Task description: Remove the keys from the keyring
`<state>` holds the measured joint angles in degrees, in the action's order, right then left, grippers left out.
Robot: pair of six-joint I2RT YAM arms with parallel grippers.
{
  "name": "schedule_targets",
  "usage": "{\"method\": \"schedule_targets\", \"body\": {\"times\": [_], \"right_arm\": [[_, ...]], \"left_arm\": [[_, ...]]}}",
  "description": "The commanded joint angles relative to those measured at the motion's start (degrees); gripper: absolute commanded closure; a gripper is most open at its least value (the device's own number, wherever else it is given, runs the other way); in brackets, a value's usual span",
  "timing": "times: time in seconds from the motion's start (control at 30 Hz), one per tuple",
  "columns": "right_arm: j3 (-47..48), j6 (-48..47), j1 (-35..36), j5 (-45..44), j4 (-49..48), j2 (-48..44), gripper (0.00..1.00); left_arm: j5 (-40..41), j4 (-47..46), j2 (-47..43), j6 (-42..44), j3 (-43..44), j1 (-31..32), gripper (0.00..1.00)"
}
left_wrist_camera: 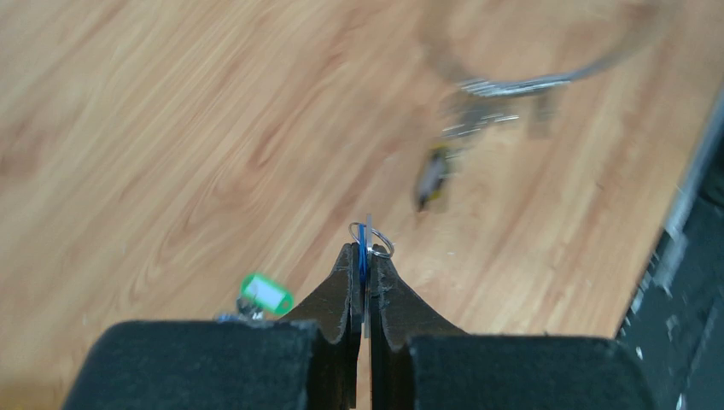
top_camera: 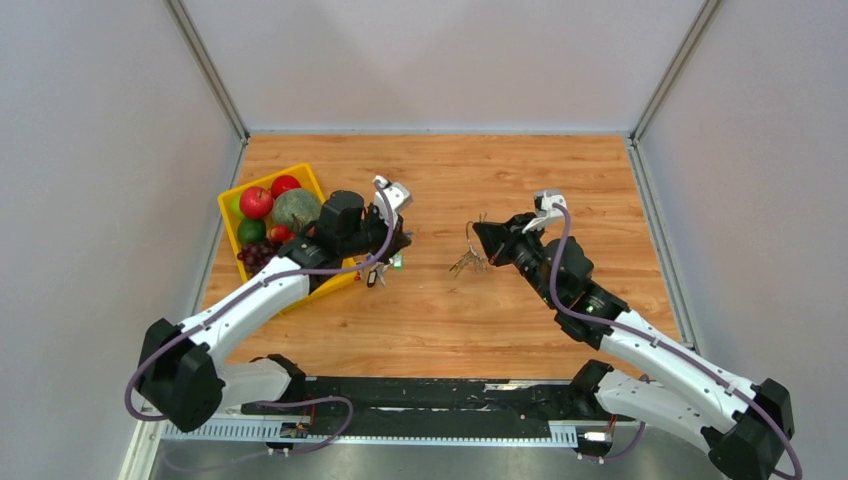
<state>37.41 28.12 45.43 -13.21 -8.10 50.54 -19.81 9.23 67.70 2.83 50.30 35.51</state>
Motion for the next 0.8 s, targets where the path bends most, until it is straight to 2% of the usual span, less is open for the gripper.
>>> {"method": "schedule_targets", "body": {"times": [0.0, 0.27, 0.37, 0.43, 0.47, 0.5, 0.53, 0.6, 0.77], "right_arm": [[0.40, -5.84, -0.04, -5.42, 1.98, -4.28, 1.00], [1.99, -8.56, -0.07, -4.89, 4.71, -4.52, 1.00], [2.51, -9.06, -0.05, -4.92, 5.72, -4.01, 1.00], [2.73, -9.02, -0.08, -4.71, 6.36, -3.20, 1.00], [2.75, -9.02, -0.08, -4.35, 6.40, -2.84, 1.00], [2.94, -8.89, -0.06, -3.61, 6.35, -2.44, 1.00], [3.24, -8.92, -0.04, -2.45, 6.34, -1.94, 1.00], [4.17, -9.58, -0.05, 0.55, 6.25, -0.32, 1.00], [6.51, -11.21, -0.27, 5.70, 5.99, 5.41, 1.00]], "left_arm": [[11.48, -1.45, 4.66, -15.86, -0.70, -4.20, 0.88], [16.19, -5.48, 18.05, -17.77, 0.53, -7.31, 0.88], [17.60, -5.17, 20.79, -17.72, 0.68, -7.56, 0.83], [17.83, -4.83, 20.70, -17.89, 0.43, -7.60, 0.64], [17.99, -5.01, 19.72, -18.04, 0.11, -7.59, 0.36], [17.80, -5.72, 18.95, -18.08, -0.85, -7.57, 0.18], [17.53, -6.51, 16.60, -17.94, -1.67, -7.61, 0.05], [16.01, -9.64, 11.47, -17.81, -4.75, -7.62, 0.01], [12.32, -16.33, -0.38, -17.68, -13.01, -7.49, 0.00]]}}
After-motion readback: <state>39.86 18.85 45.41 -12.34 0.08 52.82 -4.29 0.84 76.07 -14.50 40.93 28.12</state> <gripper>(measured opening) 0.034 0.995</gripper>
